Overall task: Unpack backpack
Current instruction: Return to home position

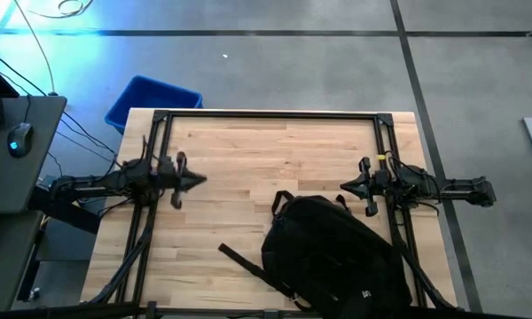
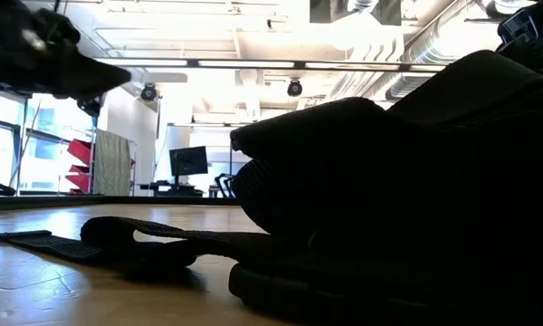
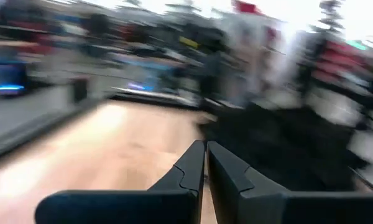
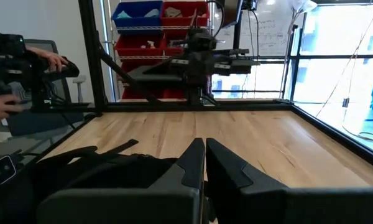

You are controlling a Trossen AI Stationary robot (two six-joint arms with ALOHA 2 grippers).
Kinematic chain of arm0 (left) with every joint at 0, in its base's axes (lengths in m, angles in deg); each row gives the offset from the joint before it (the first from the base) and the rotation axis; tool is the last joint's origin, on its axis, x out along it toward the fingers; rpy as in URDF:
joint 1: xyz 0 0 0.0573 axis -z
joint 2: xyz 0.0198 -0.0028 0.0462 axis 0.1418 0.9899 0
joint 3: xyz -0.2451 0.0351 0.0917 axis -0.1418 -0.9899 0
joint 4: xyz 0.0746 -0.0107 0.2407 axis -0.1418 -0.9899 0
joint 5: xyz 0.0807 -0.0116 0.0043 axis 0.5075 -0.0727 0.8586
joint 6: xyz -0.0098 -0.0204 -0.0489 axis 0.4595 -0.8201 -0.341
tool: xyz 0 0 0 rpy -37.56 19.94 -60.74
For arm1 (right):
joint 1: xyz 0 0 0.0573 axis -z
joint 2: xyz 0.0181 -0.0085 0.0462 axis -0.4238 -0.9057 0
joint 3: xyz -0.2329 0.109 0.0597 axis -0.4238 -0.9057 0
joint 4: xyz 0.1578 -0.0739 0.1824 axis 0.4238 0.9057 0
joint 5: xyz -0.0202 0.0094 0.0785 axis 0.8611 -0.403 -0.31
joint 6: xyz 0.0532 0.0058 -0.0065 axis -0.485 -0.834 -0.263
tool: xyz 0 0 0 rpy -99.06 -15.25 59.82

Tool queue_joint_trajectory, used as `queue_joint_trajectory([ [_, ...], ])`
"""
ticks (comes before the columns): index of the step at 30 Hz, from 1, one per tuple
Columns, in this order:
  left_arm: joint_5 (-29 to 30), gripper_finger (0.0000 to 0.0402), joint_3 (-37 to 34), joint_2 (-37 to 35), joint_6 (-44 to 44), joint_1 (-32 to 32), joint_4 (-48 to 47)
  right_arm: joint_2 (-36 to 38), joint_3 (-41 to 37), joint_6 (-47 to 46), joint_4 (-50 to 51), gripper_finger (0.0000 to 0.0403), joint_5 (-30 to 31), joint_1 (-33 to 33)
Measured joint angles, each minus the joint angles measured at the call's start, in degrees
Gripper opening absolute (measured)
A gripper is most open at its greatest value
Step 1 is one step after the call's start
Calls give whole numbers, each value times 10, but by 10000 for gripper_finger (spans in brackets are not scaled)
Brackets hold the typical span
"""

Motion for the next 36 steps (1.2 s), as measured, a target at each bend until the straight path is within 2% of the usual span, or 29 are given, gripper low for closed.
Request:
queue_joint_trajectory([
  [2,-13,0,0,0,33,2,3,0,0,0,0,0,0,0],
  [7,3,0,0,0,84,1,0,0,0,0,0,0,0,0],
  [11,-1,0,0,0,71,1,0,0,0,0,0,0,0,0],
  [17,6,0,0,0,-8,1,-1,0,0,0,0,0,0,0],
  [33,7,0,0,0,-10,1,-1,0,0,0,0,0,0,0],
  [36,7,0,0,0,-10,1,-1,0,0,26,0,0,0,0],
])
